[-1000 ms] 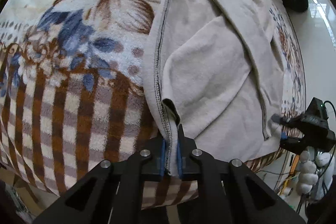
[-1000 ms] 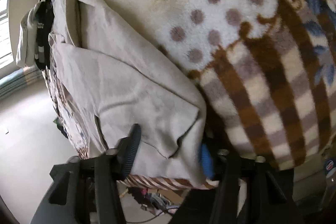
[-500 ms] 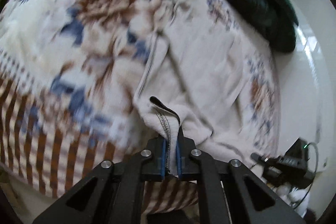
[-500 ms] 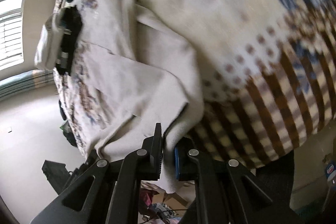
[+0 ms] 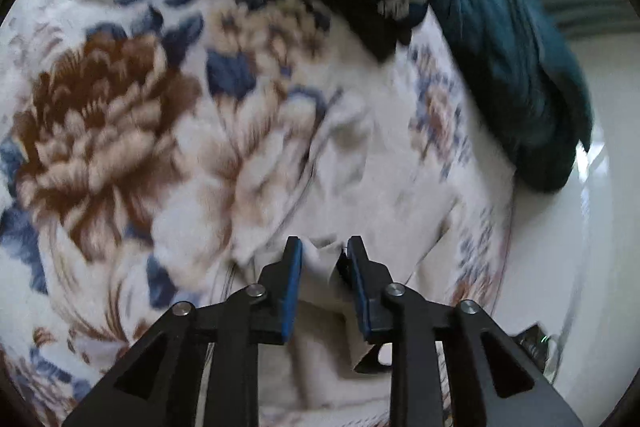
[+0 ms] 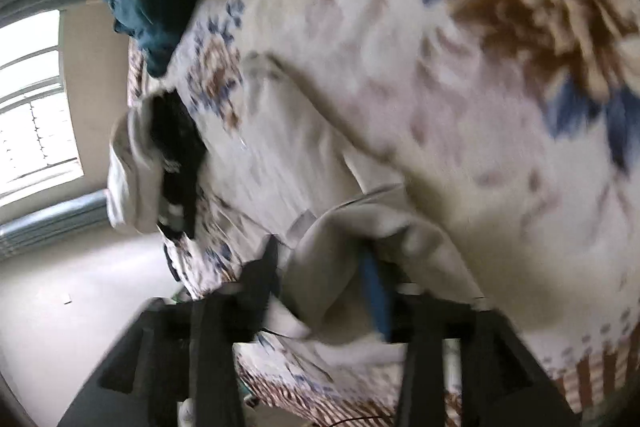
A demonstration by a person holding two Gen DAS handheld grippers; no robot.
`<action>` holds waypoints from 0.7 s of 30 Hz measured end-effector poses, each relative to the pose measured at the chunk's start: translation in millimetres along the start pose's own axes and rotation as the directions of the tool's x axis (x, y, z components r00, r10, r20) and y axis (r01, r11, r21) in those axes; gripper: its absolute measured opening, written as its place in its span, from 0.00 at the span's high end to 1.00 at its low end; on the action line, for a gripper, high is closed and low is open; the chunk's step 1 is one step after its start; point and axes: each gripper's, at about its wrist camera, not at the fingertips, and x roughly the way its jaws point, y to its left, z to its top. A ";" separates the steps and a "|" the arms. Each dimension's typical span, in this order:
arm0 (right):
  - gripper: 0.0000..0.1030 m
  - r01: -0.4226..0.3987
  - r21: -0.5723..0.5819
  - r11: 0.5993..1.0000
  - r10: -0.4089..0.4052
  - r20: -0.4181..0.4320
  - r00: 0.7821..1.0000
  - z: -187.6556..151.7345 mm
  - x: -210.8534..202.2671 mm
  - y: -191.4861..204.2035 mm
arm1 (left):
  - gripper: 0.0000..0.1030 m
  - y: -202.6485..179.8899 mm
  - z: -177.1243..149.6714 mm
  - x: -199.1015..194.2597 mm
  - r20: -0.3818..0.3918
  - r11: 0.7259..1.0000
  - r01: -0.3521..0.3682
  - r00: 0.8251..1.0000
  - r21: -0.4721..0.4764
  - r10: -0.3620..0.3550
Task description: Fold small clothes
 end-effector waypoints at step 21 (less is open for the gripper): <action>0.97 0.442 -0.325 0.836 -0.441 0.081 0.894 13.8 25.4 10.0 | 0.97 14.1 -7.8 32.6 -0.038 0.951 -0.214 0.973 0.224 0.228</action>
